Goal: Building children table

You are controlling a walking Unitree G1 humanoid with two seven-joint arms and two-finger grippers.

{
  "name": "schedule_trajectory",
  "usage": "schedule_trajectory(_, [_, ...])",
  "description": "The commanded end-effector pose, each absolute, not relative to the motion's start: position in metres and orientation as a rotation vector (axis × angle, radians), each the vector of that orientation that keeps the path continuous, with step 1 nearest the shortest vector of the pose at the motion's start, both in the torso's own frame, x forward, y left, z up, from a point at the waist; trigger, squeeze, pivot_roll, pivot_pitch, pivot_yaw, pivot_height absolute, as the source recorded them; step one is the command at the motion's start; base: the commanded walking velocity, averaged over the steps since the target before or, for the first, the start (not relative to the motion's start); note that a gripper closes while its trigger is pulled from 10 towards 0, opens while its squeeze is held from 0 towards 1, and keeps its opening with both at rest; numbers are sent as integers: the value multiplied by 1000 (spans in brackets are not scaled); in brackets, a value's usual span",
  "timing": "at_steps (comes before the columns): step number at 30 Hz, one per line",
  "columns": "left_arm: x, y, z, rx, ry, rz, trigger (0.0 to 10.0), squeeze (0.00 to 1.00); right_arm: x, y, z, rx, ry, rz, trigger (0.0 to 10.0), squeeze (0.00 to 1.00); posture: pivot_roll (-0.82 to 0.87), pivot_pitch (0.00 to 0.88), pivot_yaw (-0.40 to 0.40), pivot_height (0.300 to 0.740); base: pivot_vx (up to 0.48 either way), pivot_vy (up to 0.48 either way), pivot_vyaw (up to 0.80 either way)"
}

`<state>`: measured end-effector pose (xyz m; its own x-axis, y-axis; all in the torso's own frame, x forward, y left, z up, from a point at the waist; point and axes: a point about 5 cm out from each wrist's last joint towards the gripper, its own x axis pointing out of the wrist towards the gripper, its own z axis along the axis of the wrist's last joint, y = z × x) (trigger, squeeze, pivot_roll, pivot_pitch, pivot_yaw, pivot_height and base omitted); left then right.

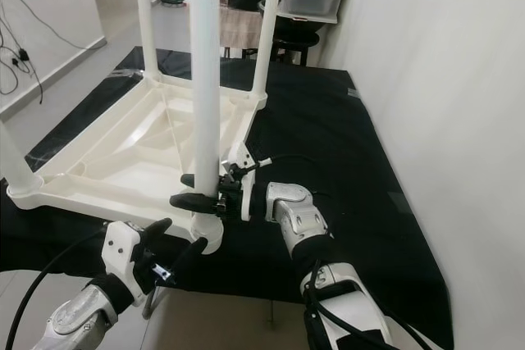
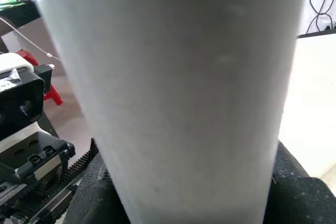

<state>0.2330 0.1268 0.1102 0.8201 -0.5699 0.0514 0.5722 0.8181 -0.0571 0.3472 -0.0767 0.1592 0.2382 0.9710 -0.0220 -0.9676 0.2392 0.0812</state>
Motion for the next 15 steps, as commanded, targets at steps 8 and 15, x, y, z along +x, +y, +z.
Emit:
schedule_trajectory(8, [229,129,110,-76,-29,-609,10000,0,354,-98,149,108,35,744,0,0,66,0,-115,740,0,0,0])
schedule_trajectory(15, [229,131,111,-82,-27,-609,10000,0,325,-69,125,94,72,425,0,0,59,0,-95,740,0,0,0])
